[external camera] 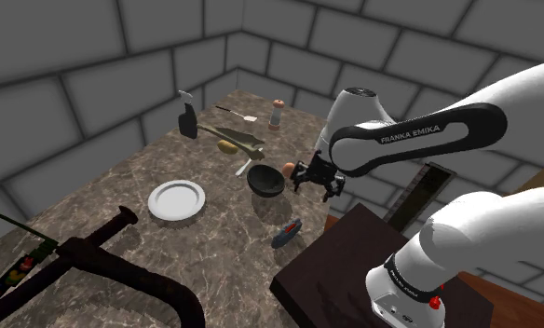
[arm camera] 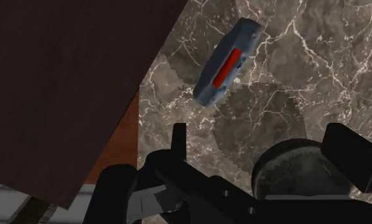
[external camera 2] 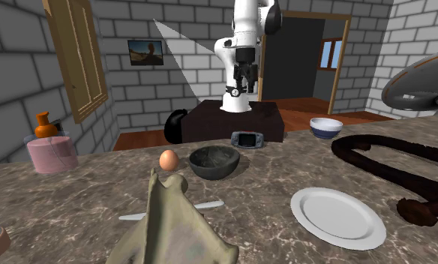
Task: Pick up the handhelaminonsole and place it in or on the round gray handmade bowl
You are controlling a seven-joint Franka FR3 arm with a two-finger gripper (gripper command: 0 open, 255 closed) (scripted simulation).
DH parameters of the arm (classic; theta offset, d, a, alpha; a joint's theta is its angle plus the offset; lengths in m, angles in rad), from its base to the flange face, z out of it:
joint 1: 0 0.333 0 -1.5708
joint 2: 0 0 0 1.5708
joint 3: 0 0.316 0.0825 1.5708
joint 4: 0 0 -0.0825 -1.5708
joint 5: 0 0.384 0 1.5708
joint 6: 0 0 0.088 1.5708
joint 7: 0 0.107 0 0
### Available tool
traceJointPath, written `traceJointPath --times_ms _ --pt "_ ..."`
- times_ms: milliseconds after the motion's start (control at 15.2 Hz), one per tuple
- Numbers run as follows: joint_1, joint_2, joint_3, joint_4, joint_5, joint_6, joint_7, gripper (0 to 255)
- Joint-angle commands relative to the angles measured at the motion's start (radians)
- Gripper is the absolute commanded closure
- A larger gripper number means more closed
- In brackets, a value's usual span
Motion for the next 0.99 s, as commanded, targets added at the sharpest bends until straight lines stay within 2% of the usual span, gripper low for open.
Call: traceJointPath --times_ms 0,198,330,396,462,528,594,660,924 --pt "-0.022 0.085 0.051 -0.016 0.019 0.101 0.089 0" --pt "-0.077 0.241 0.133 -0.020 0.013 0.255 0.234 0" --pt "-0.138 0.358 0.194 -0.014 -0.037 0.360 0.358 0" --pt "-0.181 0.421 0.228 -0.010 -0.093 0.413 0.440 0" --pt "-0.233 0.488 0.259 -0.004 -0.187 0.464 0.549 0" --pt "-0.283 0.560 0.269 0.005 -0.348 0.511 0.704 0" --pt "-0.284 0.635 0.215 0.022 -0.564 0.546 0.900 0" --pt "-0.250 0.678 0.151 0.036 -0.685 0.562 1.012 0" --pt "-0.084 0.767 -0.063 0.068 -0.886 0.617 1.163 0"
